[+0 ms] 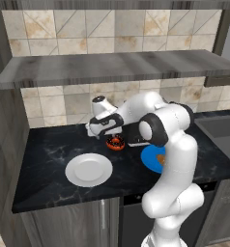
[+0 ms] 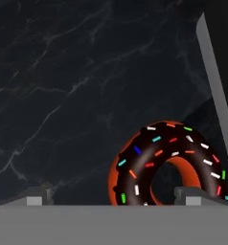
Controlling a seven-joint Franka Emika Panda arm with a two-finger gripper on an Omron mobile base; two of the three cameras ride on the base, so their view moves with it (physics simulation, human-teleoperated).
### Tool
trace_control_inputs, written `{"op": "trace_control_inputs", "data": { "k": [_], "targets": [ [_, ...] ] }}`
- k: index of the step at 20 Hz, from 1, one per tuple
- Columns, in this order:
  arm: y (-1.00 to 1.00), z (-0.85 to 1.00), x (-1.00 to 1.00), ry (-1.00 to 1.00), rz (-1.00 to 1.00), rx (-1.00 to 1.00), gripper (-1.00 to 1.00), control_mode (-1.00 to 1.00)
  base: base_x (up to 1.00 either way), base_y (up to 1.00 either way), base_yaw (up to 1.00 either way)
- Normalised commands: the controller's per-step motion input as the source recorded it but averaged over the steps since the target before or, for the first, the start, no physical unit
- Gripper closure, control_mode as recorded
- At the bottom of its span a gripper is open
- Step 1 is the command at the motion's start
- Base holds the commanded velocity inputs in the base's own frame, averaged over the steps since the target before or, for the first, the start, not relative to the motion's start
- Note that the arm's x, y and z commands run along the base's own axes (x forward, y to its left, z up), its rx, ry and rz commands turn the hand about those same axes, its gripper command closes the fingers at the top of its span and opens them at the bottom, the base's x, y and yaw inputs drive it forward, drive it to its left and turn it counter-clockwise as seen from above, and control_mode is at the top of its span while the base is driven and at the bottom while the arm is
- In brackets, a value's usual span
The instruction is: Place the pastries on the plates.
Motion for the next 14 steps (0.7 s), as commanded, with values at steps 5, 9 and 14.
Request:
{"op": "trace_control_inputs", "data": {
  "k": [5, 9, 14],
  "targets": [
    [-0.05, -0.09, 0.00, 0.02, -0.11, 0.00, -1.00, -1.00, 0.00, 0.00, 0.00],
    [-0.06, -0.09, 0.00, 0.07, -0.09, 0.00, -1.00, -1.00, 0.00, 0.00, 0.00],
    [-0.07, -0.17, 0.00, 0.08, -0.07, 0.00, -1.00, -1.00, 0.00, 0.00, 0.00]
  ]
}}
